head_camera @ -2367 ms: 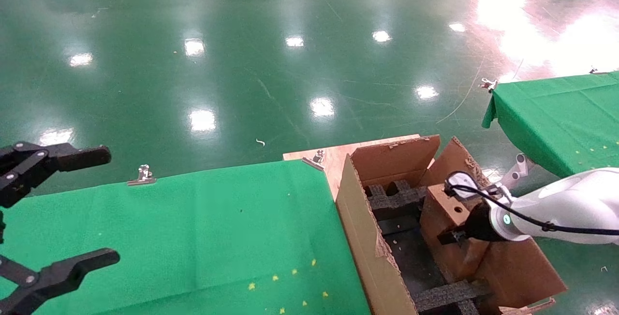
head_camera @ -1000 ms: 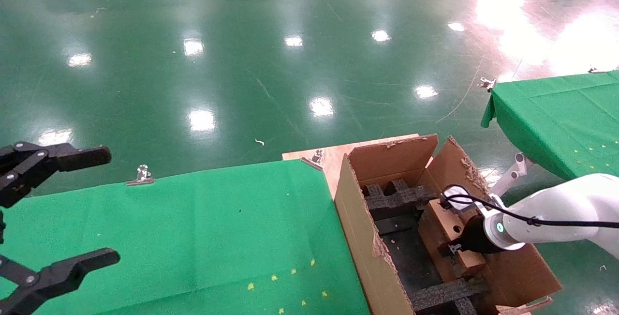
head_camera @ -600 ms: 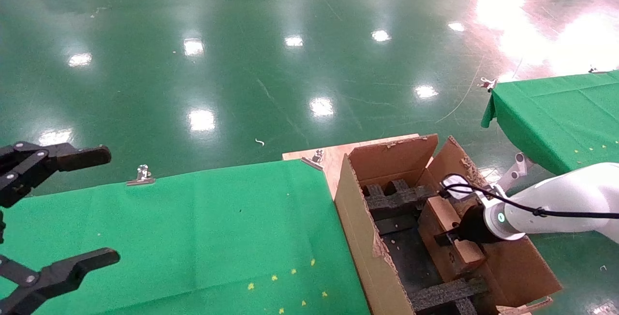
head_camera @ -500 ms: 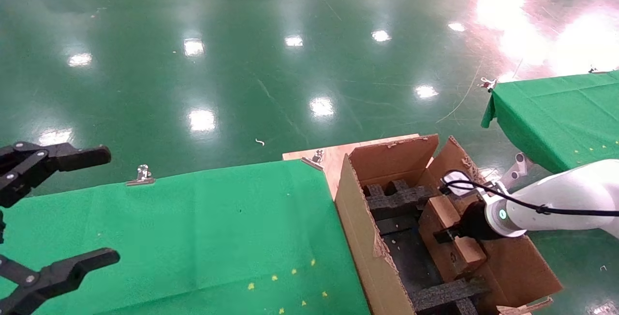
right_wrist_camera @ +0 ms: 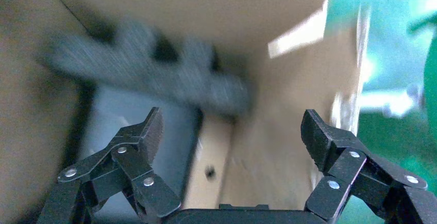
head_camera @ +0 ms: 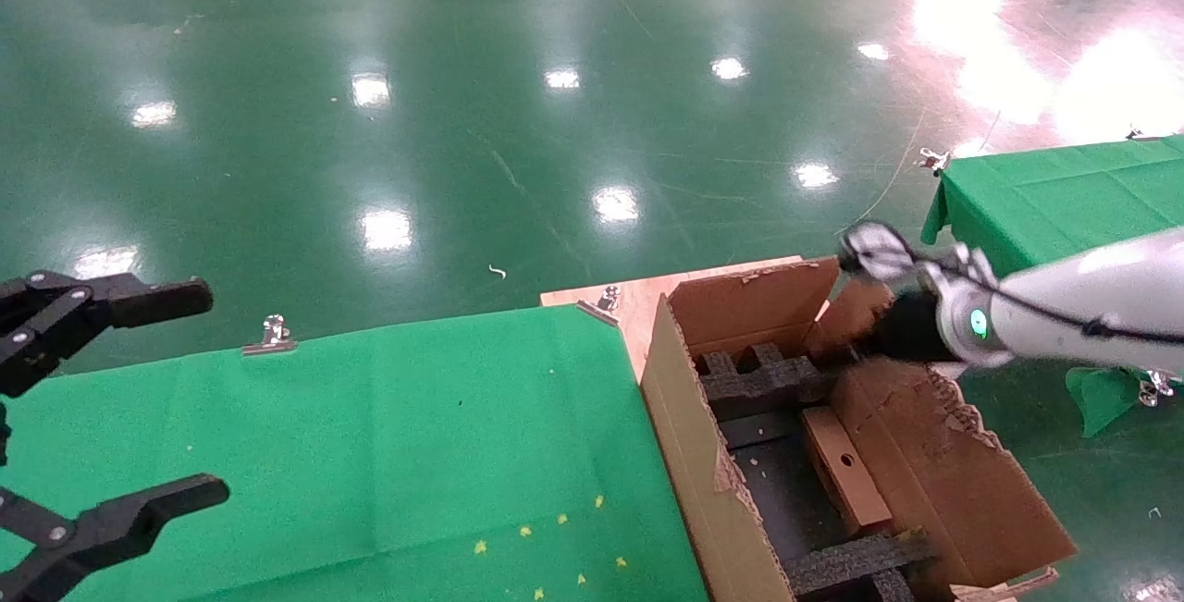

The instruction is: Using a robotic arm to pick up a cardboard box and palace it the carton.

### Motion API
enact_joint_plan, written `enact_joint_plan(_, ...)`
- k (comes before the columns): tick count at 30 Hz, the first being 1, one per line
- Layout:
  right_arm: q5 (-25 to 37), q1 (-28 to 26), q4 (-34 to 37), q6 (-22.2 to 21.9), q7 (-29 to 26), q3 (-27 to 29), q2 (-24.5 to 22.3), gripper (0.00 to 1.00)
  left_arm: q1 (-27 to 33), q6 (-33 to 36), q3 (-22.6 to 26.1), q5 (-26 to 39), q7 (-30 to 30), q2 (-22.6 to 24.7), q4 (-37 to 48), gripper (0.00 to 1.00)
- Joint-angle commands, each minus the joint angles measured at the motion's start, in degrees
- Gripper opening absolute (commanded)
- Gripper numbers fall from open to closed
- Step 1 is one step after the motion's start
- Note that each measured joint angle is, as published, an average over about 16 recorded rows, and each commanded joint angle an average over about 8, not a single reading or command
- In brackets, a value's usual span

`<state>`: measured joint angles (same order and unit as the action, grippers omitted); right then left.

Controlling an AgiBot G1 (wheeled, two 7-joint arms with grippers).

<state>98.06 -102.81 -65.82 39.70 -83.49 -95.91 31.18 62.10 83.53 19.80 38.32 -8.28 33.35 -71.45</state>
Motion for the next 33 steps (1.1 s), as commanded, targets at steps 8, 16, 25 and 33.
enact_joint_plan(8,-14.74,-5.63,-9.38,3.22,8.49,6.03,-2.3,1.0,0.0,0.0,0.0,0.0,0.0,0.0,0.0,1.0)
enact_joint_plan(16,-31.77,-7.12,-8.74,10.17,16.46,11.4,-2.64,1.0,0.0,-0.01,0.0,-0.01,0.0,0.0,0.01,1.0)
enact_joint_plan(25,-33.25,-7.04,-8.43,11.06,16.92,11.98,-2.65,1.0,-0.01,-0.01,0.0,-0.01,0.01,-0.01,0.02,1.0)
enact_joint_plan(33,-34.23,-3.88,-8.41,13.05,20.31,16.17,-2.22,1.0,-0.01,-0.01,0.0,-0.01,0.01,-0.01,0.02,1.0)
